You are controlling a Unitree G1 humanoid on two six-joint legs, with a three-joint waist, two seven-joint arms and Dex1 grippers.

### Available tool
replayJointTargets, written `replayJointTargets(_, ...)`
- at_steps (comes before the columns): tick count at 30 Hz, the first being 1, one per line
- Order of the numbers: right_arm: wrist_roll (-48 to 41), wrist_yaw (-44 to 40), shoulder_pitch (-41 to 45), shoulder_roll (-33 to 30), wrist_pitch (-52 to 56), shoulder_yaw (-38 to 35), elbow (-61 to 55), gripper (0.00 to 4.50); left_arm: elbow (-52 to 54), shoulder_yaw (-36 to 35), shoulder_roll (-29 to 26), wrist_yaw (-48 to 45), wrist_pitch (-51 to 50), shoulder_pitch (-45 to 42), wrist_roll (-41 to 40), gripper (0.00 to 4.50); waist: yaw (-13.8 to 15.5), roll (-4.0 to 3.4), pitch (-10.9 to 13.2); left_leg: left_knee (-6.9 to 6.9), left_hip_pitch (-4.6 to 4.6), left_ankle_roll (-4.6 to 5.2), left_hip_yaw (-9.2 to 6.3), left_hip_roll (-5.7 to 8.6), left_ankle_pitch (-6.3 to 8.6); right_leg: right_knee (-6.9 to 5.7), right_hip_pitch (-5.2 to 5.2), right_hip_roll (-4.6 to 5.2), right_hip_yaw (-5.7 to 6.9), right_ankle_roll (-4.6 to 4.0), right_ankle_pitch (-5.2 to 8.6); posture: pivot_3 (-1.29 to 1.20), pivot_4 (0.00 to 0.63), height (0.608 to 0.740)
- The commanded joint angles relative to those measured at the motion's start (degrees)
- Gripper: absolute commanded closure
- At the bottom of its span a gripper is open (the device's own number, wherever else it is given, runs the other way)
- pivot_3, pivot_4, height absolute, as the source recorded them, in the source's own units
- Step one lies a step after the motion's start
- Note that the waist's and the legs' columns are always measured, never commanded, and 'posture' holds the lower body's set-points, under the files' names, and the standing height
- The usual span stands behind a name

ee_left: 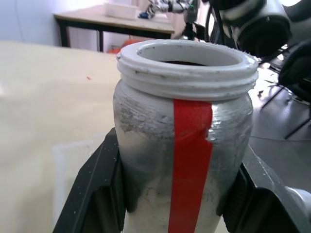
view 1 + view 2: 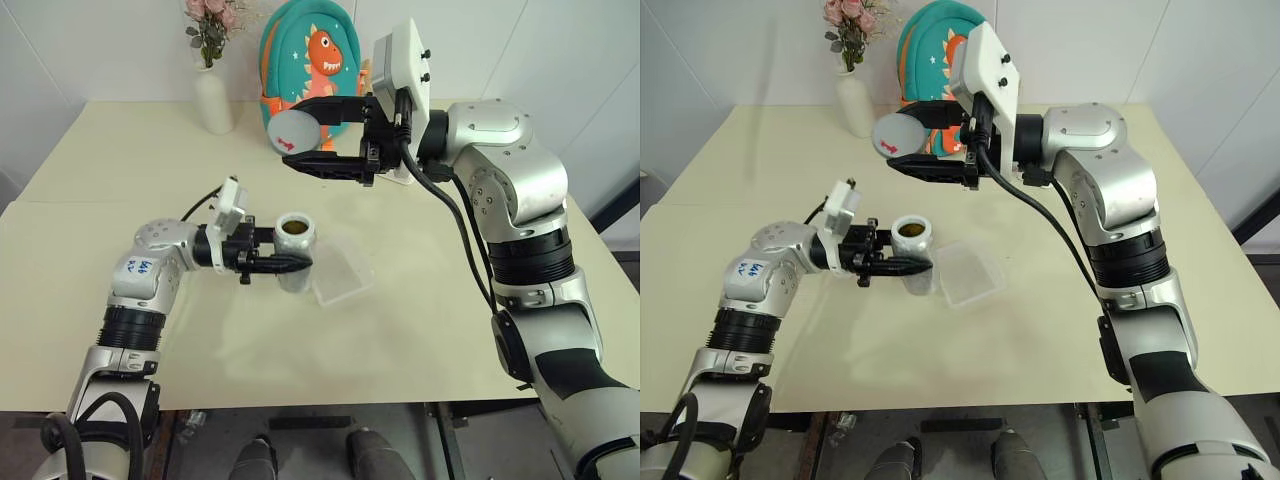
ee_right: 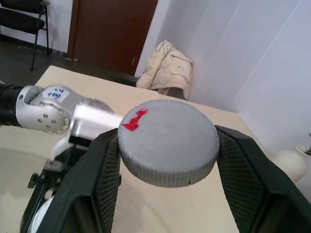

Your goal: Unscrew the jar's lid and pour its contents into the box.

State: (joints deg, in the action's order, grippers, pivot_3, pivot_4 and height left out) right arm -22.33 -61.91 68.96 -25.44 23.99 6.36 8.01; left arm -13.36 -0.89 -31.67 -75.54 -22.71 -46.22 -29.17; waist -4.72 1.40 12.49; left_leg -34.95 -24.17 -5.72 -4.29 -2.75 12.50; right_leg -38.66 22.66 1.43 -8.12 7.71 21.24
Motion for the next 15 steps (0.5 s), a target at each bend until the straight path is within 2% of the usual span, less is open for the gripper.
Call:
replayJointTargets(1,1.62,3.81,-2.51,-3.96,1.53,-3.61,-2.09,1.97,5.39,-4.60,-3.14,1.59,-1.45,-2.03,-2.82,2.50,0.04,0.00,0.00,0.00,-0.01,0.00,0.00,0.00,0.00,0.01,0.00,0.01,0.00,0.00,0.00,0.00,0.150,0.740)
replayJointTargets(10,3.61,11.36,-14.13,-10.40,6.79,-7.25,-6.18,1.97,8.20,-9.97,-9.25,4.88,-3.18,0.75,-3.45,2.50,-0.12,-0.01,0.00,0.05,0.01,0.00,0.01,0.02,0.00,0.05,-0.01,0.00,-0.03,0.00,0.00,0.00,0.150,0.740)
replayJointTargets(15,4.54,18.33,-29.73,-10.85,10.25,-9.64,-10.52,1.97,3.30,-11.73,-9.95,8.29,5.50,1.29,0.89,2.50,0.34,0.02,-0.02,0.04,0.02,0.02,0.01,0.01,0.01,0.12,-0.07,0.00,-0.01,0.00,0.00,0.00,0.150,0.740)
